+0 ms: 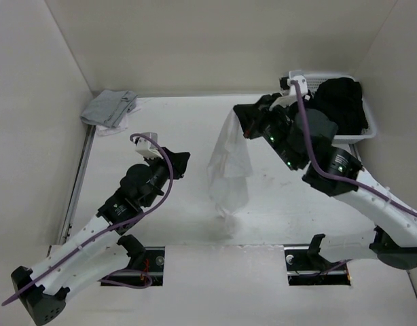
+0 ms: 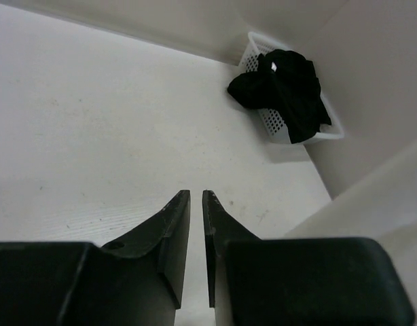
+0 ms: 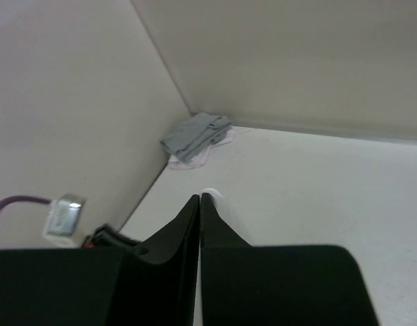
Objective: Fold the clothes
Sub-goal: Flatten the tank top out
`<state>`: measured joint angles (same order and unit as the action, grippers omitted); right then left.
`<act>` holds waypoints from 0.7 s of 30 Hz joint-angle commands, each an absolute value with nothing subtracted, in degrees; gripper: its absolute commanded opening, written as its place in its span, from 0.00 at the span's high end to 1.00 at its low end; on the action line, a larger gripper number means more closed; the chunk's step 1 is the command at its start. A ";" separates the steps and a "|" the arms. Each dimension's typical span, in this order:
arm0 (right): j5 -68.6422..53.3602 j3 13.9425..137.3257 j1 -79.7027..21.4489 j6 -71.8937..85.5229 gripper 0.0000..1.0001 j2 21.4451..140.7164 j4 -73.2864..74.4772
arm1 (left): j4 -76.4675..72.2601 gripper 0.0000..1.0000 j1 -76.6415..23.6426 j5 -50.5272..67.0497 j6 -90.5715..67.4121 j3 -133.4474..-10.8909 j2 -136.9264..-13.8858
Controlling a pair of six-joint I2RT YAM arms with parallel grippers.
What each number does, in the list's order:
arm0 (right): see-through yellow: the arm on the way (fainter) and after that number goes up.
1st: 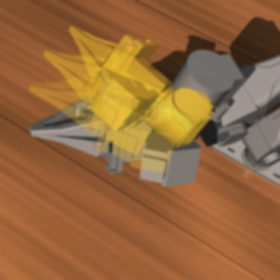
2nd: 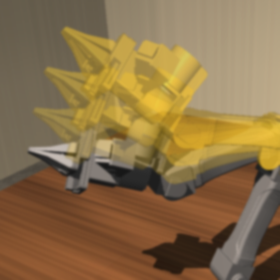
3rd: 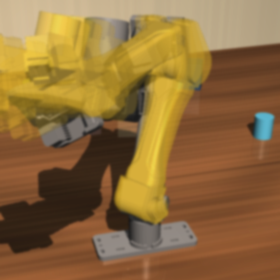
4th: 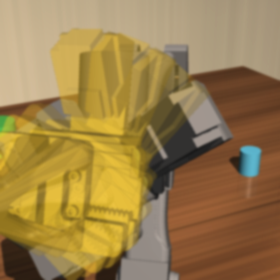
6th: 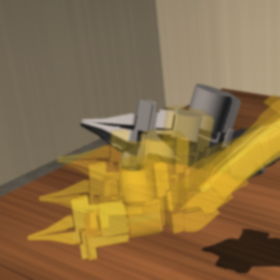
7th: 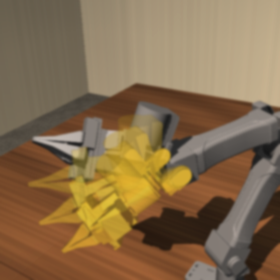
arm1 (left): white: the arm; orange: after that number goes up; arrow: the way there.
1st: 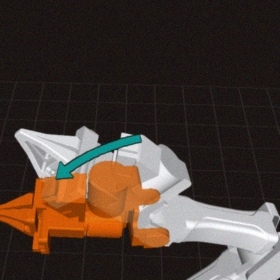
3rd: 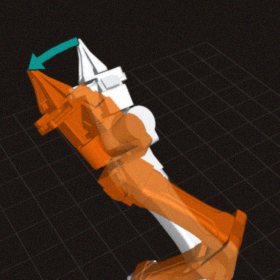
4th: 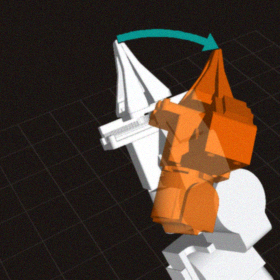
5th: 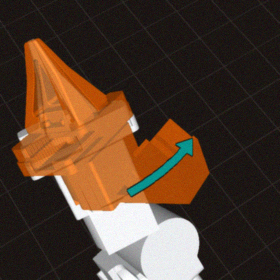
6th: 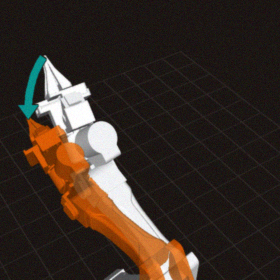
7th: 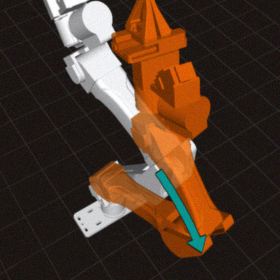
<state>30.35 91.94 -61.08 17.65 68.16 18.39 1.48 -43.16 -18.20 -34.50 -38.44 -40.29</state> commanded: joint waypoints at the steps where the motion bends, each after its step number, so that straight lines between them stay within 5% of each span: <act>1: 25.50 100.69 -56.74 12.31 0.97 72.85 15.55 | 2.19 0.86 -41.36 -18.55 -33.40 -42.09 -38.85; 10: 31.45 92.93 -70.95 12.47 0.95 73.30 16.70 | 6.93 0.83 -35.82 -18.19 -33.75 -42.80 -32.27; 17: 29.37 72.79 -77.21 37.07 0.93 81.47 18.46 | 15.99 0.83 -28.44 -17.49 -32.96 -42.80 -28.92; 18: 27.18 70.86 -77.30 39.18 0.89 82.52 17.76 | 16.61 0.83 -28.00 -17.06 -33.22 -42.63 -29.26; 21: 26.45 63.39 -77.74 41.48 0.56 79.21 13.72 | 17.84 0.82 -27.20 -15.56 -34.01 -40.52 -31.46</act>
<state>27.29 67.48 -77.08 33.15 85.21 17.28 15.22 -28.05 -17.50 -34.22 -40.62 -29.50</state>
